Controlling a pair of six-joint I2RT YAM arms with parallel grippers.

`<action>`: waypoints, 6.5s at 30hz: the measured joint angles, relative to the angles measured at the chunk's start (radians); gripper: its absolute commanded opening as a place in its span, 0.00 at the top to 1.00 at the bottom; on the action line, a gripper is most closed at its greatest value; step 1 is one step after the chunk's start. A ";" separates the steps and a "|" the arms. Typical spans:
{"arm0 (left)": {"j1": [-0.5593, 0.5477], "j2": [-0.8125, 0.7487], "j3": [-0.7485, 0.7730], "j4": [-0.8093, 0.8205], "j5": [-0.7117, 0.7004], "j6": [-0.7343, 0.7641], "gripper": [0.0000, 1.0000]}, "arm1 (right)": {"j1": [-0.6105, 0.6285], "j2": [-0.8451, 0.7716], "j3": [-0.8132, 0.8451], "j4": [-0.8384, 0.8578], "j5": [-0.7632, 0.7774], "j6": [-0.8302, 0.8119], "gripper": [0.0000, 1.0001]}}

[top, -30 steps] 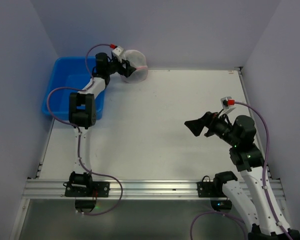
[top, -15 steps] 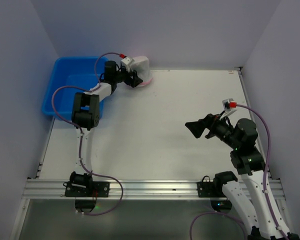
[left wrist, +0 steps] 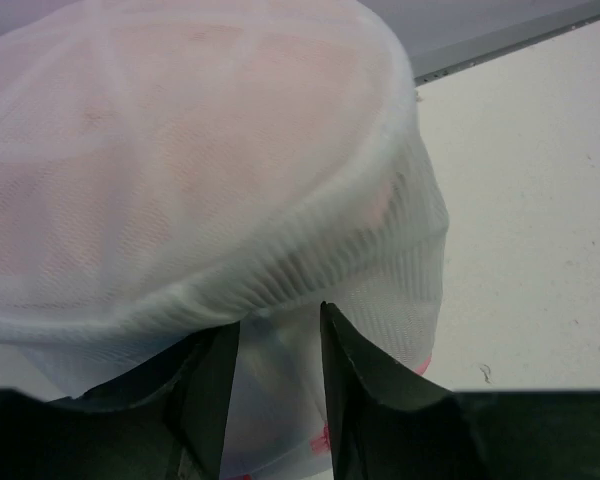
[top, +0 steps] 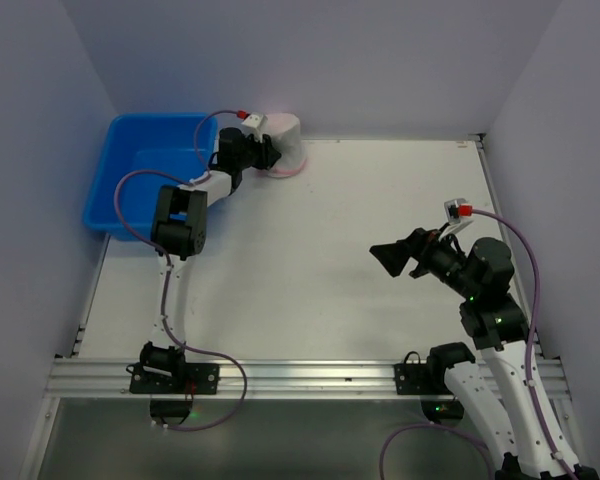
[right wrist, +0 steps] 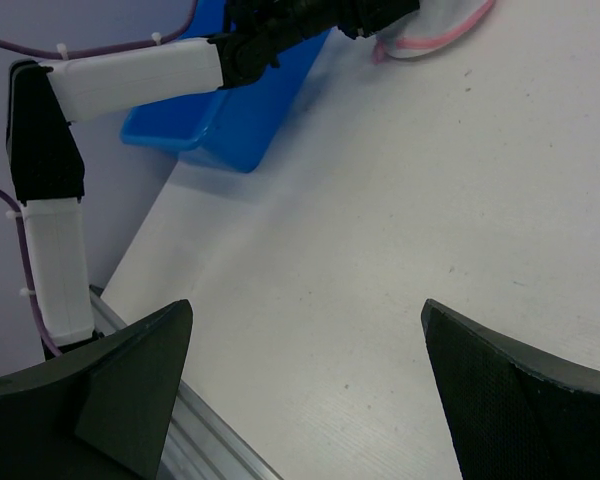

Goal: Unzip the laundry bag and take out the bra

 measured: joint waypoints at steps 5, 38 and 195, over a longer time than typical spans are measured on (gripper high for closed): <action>-0.016 0.025 0.000 0.002 -0.089 -0.085 1.00 | 0.000 0.000 0.000 0.001 0.003 0.006 0.01; -0.370 -1.099 -1.045 -0.273 -0.354 -0.399 0.13 | 0.044 0.083 0.013 -0.076 0.063 0.043 0.01; -0.548 -1.372 -1.440 -0.163 -0.436 -0.998 0.23 | 0.378 0.854 0.045 0.297 0.276 0.538 1.00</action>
